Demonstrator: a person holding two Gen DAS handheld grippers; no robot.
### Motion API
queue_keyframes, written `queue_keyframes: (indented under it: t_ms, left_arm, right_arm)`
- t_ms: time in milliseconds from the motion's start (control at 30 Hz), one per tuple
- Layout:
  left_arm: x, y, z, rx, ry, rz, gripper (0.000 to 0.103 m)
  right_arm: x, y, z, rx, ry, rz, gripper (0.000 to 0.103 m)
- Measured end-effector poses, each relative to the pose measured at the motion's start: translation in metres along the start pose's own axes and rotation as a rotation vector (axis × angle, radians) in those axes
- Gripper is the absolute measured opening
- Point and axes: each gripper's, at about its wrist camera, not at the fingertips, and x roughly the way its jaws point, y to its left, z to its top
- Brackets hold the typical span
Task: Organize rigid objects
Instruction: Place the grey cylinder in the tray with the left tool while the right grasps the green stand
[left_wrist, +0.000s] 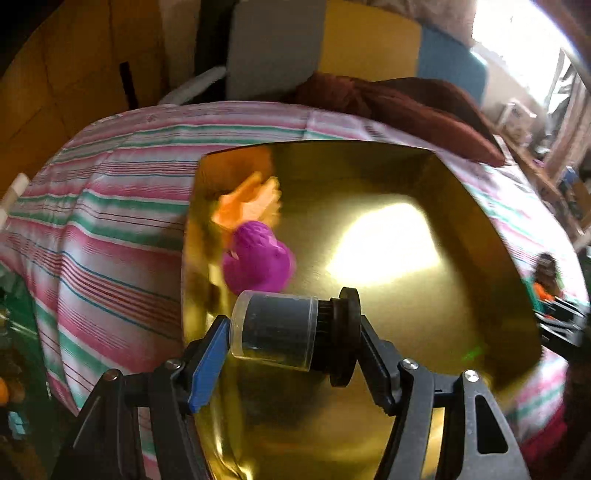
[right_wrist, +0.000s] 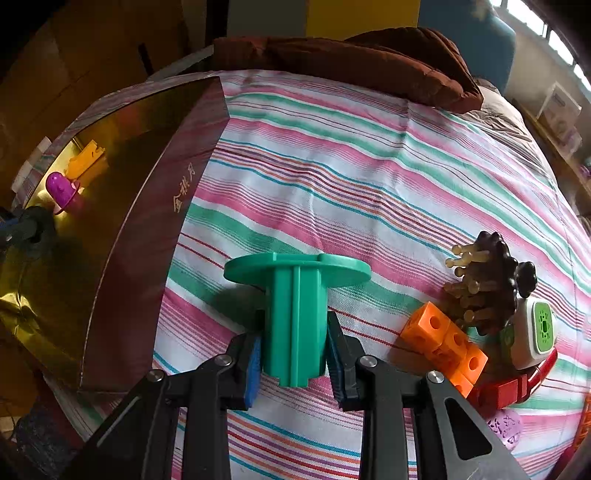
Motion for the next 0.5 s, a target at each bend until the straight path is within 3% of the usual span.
queue_keyframes:
  t_ms: [200,333,500]
  left_arm:
    - [0.016,-0.001,0.011,0.023,0.011,0.030,0.066]
    - [0.007,-0.001,0.010,0.034,-0.021,0.023,0.075]
    - [-0.015,0.001,0.002,0.034,-0.061,0.032,0.078]
  right_arm:
    - [0.000,0.001,0.000,0.004,0.000,0.002,0.030]
    - [0.001,0.000,0.001,0.007,-0.001,0.003,0.030]
    - [0.001,0.000,0.002,0.011,-0.002,0.006,0.030]
